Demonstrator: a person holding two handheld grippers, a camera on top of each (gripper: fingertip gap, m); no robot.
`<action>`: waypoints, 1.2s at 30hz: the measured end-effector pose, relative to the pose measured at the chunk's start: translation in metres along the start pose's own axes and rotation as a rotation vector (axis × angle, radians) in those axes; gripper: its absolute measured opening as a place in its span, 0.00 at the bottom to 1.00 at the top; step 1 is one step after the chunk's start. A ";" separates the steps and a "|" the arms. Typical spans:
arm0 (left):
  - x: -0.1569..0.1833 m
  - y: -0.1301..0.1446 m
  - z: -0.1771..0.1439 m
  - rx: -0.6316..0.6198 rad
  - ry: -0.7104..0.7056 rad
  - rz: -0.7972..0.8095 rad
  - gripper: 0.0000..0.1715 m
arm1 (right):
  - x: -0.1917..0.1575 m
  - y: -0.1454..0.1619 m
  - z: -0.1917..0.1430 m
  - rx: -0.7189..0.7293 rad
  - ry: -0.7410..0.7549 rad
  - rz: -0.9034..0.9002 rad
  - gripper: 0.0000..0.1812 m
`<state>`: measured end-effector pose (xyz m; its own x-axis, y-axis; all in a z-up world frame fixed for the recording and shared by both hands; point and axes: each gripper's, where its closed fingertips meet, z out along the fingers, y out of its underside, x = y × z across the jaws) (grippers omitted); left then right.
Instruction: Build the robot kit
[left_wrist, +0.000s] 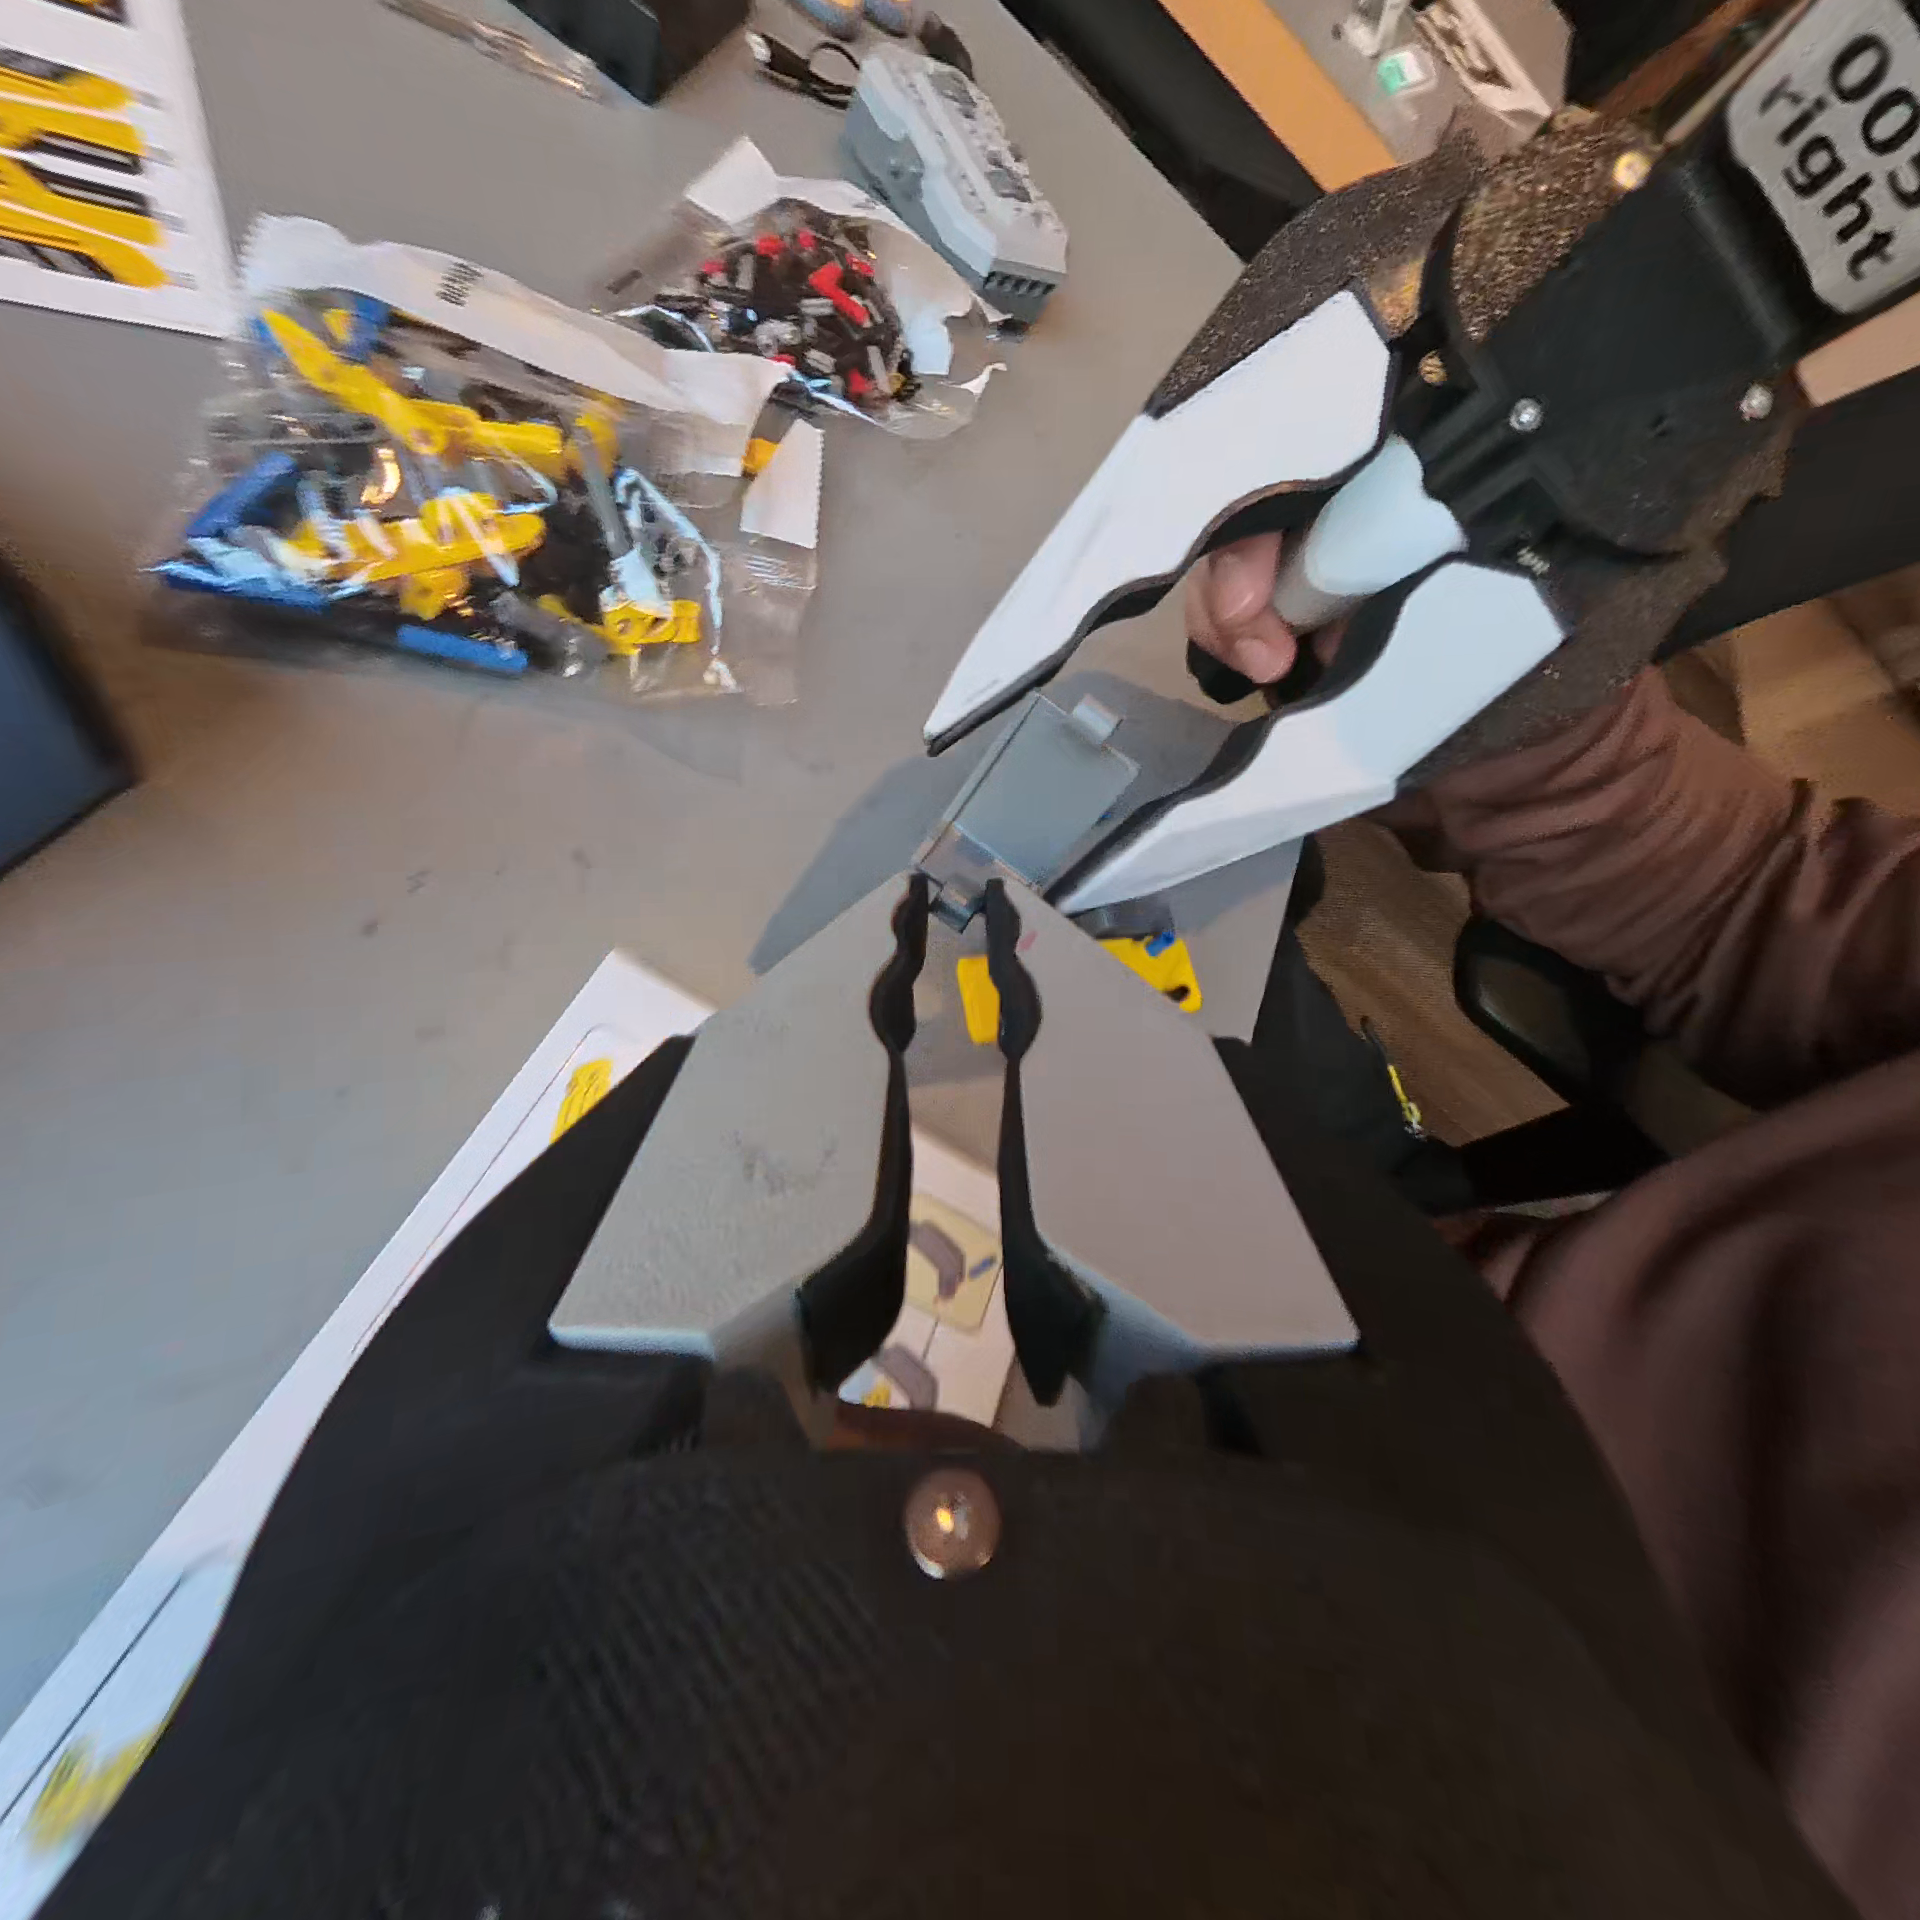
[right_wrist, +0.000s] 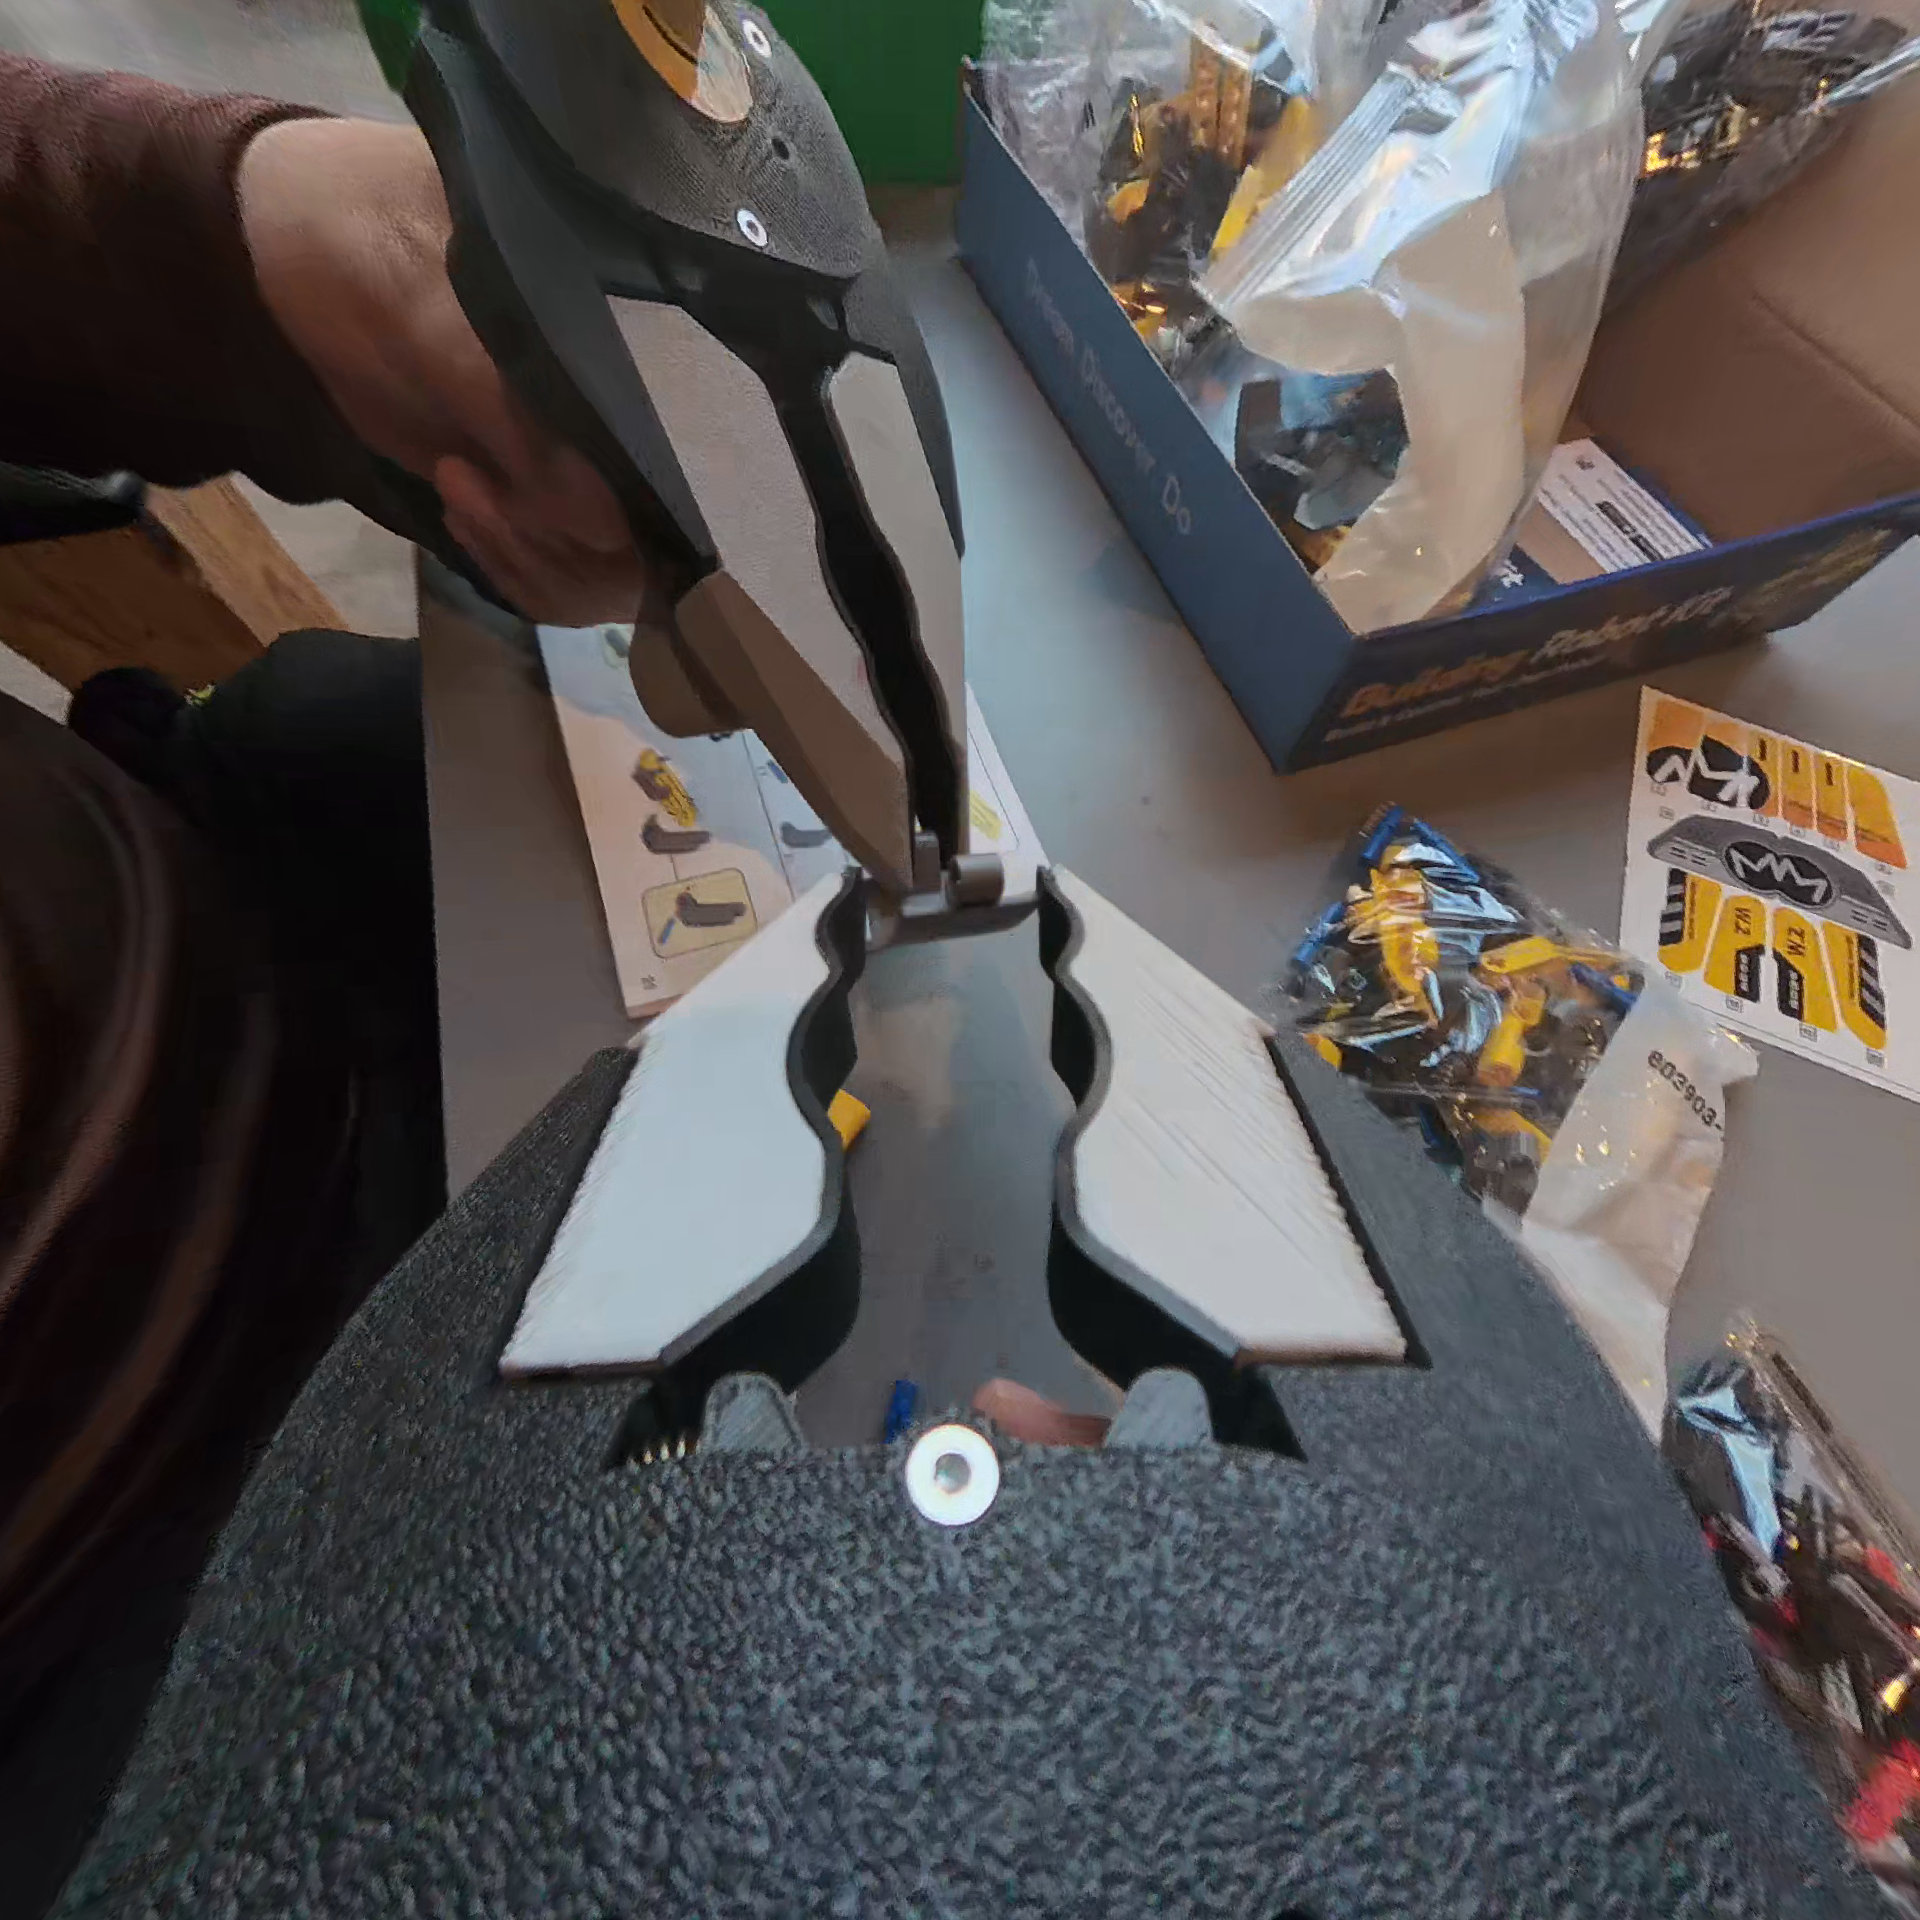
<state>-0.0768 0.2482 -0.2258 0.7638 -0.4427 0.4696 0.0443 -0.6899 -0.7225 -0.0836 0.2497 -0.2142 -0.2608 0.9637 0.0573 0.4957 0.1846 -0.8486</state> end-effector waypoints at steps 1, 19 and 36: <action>-0.002 0.000 0.008 -0.006 0.004 -0.008 0.05 | 0.005 0.005 -0.001 -0.015 0.025 0.002 0.17; -0.011 0.014 0.056 -0.083 0.005 0.128 0.05 | 0.023 0.057 -0.011 -0.100 0.050 0.140 0.14; 0.008 0.045 0.035 -0.319 0.016 0.465 0.29 | -0.008 0.061 -0.070 -0.068 -0.112 0.037 0.14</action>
<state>-0.0460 0.2330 -0.2722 0.6464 -0.7485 0.1477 -0.4936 -0.5579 -0.6671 0.0063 0.2668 -0.2295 -0.3305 0.9431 -0.0360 0.5607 0.1655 -0.8113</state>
